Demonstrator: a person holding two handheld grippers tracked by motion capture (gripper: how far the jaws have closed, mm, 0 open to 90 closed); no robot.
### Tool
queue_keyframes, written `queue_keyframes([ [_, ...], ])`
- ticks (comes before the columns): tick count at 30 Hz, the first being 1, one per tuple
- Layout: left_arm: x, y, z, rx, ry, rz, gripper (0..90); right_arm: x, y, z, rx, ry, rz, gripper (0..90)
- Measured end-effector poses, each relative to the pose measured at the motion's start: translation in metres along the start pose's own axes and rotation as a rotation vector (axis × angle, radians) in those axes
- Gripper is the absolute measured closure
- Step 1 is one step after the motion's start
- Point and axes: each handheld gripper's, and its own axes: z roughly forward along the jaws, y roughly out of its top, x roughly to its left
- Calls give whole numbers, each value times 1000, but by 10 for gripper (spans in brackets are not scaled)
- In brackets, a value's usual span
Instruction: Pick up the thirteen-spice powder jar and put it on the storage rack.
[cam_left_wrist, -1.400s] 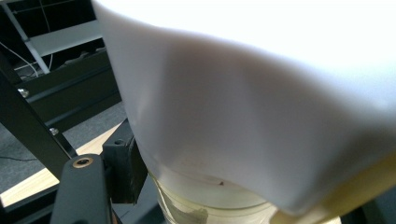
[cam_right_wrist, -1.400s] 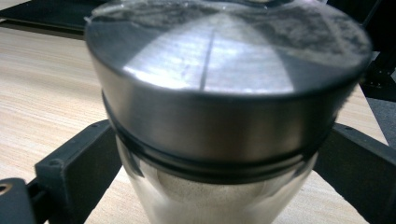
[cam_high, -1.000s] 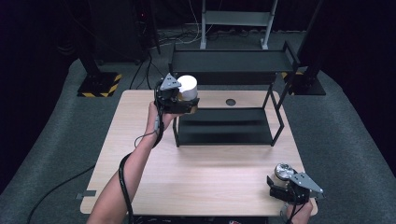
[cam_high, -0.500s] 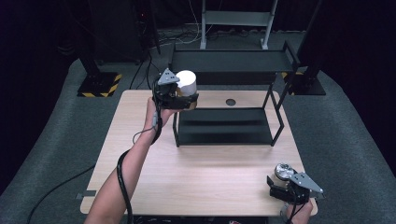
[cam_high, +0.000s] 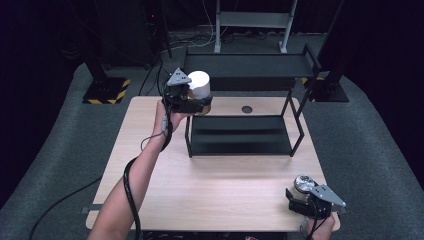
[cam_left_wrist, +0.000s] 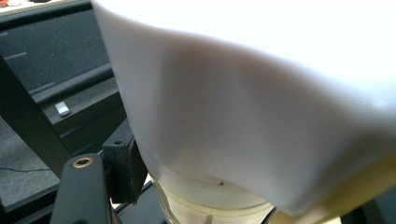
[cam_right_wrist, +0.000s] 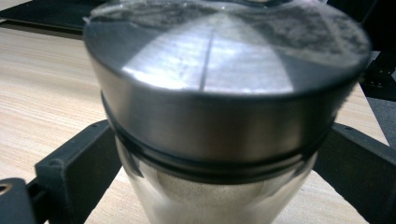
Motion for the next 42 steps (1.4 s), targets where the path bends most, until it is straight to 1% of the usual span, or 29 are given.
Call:
queue_keyframes([
  [18,3,16,-6,-5,-6,7,302,0,-1,0,-3,1,0,12],
  [42,9,33,-14,-15,-21,-3,302,0,-1,0,-3,2,3,12],
])
